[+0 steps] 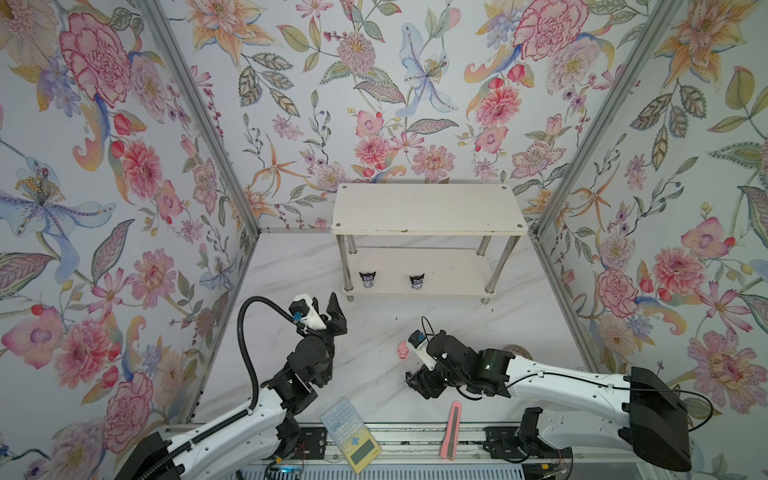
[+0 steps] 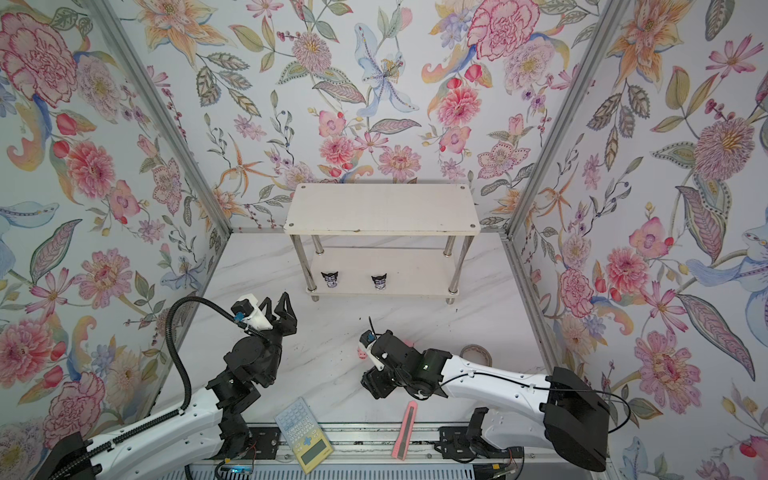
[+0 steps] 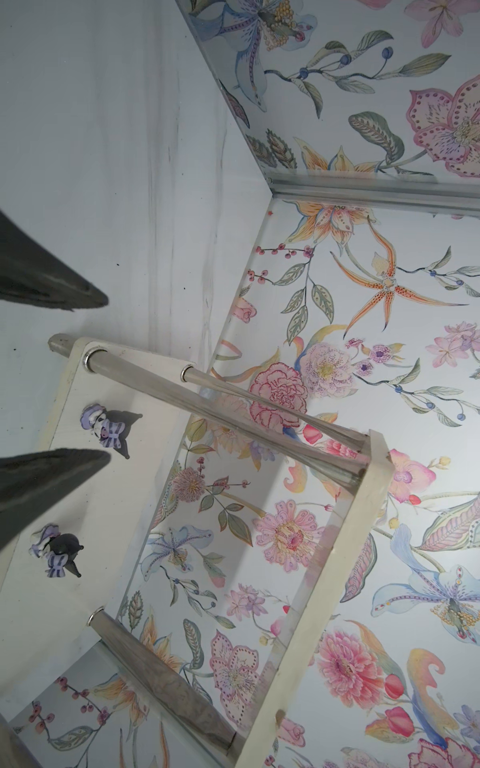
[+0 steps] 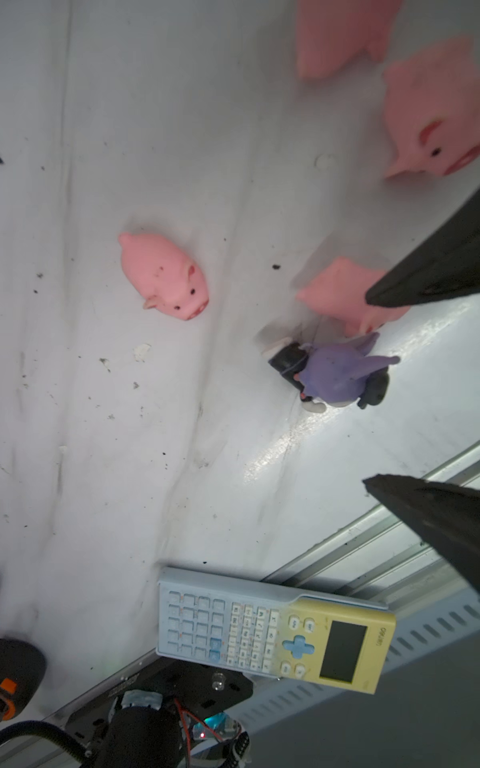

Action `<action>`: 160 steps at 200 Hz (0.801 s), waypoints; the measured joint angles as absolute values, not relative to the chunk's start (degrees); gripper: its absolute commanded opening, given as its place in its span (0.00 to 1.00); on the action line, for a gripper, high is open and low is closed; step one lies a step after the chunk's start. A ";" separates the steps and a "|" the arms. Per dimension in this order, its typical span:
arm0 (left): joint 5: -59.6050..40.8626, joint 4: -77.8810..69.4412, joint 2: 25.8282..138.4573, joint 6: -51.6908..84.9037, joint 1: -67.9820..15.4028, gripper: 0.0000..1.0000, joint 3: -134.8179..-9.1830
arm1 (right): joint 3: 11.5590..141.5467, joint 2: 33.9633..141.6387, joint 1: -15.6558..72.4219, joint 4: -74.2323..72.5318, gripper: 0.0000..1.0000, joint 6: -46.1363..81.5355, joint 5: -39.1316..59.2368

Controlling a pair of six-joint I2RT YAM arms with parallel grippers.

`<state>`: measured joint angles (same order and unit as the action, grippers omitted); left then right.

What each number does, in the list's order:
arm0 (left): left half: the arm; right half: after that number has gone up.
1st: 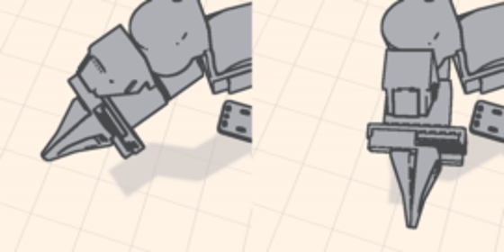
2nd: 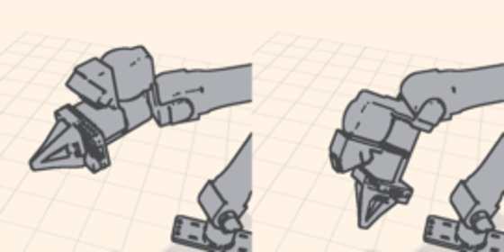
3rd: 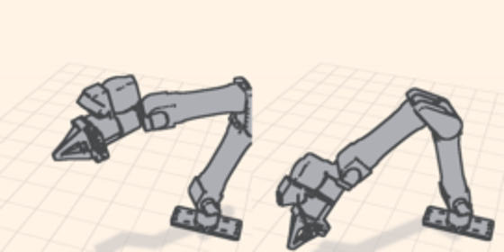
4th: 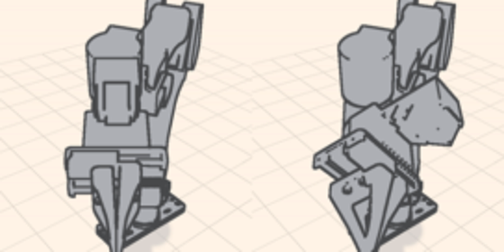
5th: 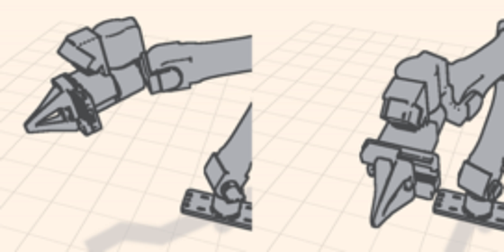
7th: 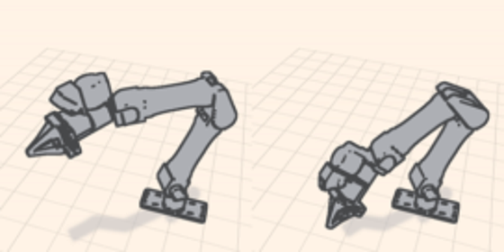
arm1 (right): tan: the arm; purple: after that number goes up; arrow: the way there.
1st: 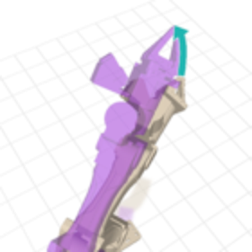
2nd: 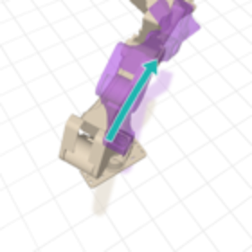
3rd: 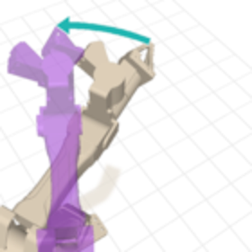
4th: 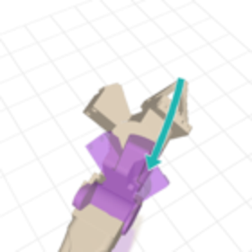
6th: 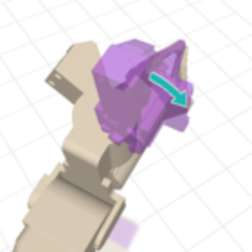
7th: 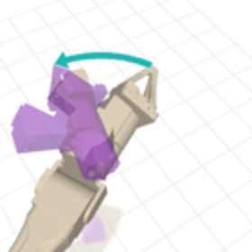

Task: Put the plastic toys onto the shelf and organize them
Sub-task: 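Reach the right gripper down to the purple black-hatted figure while the left arm draws back, then close the right gripper on the purple figure's black hat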

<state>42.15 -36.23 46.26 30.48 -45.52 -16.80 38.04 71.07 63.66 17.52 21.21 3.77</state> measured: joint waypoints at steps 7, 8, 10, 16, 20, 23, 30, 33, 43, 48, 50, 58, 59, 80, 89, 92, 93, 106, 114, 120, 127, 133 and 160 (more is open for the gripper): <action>41.74 -36.27 46.50 30.52 -45.25 0.56 -16.80 | 38.04 72.34 64.05 17.67 0.64 21.45 3.77; 41.71 -36.27 46.50 30.55 -45.23 0.56 -16.80 | 38.04 72.49 64.07 17.69 0.64 21.52 3.77; 41.63 -36.27 46.52 30.63 -45.17 0.56 -16.80 | 38.04 72.90 64.16 17.78 0.64 21.52 3.77; 41.12 -36.27 46.50 30.68 -44.95 0.57 -16.78 | 38.04 74.04 64.34 18.09 0.64 21.65 3.77; 40.97 -36.32 46.48 30.74 -44.86 0.57 -16.78 | 38.04 74.72 64.34 18.31 0.64 21.74 3.75; 40.84 -36.34 46.44 30.85 -44.80 0.57 -16.78 | 38.04 75.11 64.38 18.44 0.64 21.74 3.75; 40.69 -36.34 46.26 30.89 -44.62 0.57 -16.75 | 38.04 75.83 64.40 18.52 0.64 21.74 3.57; 40.66 -36.36 46.15 30.89 -44.58 0.57 -16.69 | 38.09 76.05 64.45 18.48 0.64 21.74 3.55; 40.60 -36.51 45.50 30.96 -44.36 0.57 -16.27 | 38.30 76.34 64.45 18.44 0.64 21.71 3.44; 40.58 -36.60 45.08 31.07 -44.25 0.57 -16.01 | 38.41 76.42 64.45 18.44 0.64 21.71 3.42; 40.56 -36.60 44.86 31.09 -44.21 0.57 -15.88 | 38.50 76.44 64.45 18.46 0.64 21.69 3.44; 40.53 -36.75 44.16 31.33 -43.99 0.58 -15.35 | 38.74 76.71 64.45 18.48 0.63 21.67 3.46; 40.53 -36.75 44.12 31.31 -43.99 0.58 -15.31 | 38.76 76.73 64.45 18.46 0.62 21.69 3.49; 40.53 -36.75 42.94 31.79 -43.38 0.58 -14.50 | 39.88 78.02 64.88 18.46 0.60 21.30 3.55; 40.51 -36.73 42.81 32.01 -43.07 0.58 -14.48 | 40.45 78.72 65.30 18.44 0.59 21.23 3.42; 40.49 -36.77 42.78 32.10 -42.94 0.58 -14.48 | 40.60 79.00 65.43 18.39 0.59 21.19 3.42; 40.49 -36.77 42.78 32.14 -42.92 0.58 -14.48 | 40.71 79.13 65.52 18.39 0.59 21.15 3.42; 40.34 -36.93 42.85 32.42 -42.48 0.58 -14.48 | 41.41 80.34 66.06 18.31 0.58 20.82 3.38; 40.10 -37.04 43.00 32.51 -42.30 0.58 -14.48 | 41.63 81.08 66.41 18.37 0.57 20.67 3.25; 39.81 -37.26 43.24 32.62 -42.24 0.58 -14.48 | 41.69 81.62 66.67 18.41 0.56 20.60 3.03; 39.44 -37.43 43.70 32.75 -42.15 0.58 -14.48 | 41.69 82.13 66.85 18.48 0.55 20.40 2.76; 39.24 -37.54 44.27 32.95 -42.11 0.58 -14.48 | 41.69 82.52 67.00 18.57 0.54 20.25 2.48; 38.11 -37.76 46.52 33.71 -41.89 0.58 -14.48 | 42.15 83.99 67.11 18.96 0.48 19.84 1.39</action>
<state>38.11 -37.76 46.52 33.71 -41.89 -14.48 42.15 83.99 67.11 18.96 19.84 1.39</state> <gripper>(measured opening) 0.580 0.499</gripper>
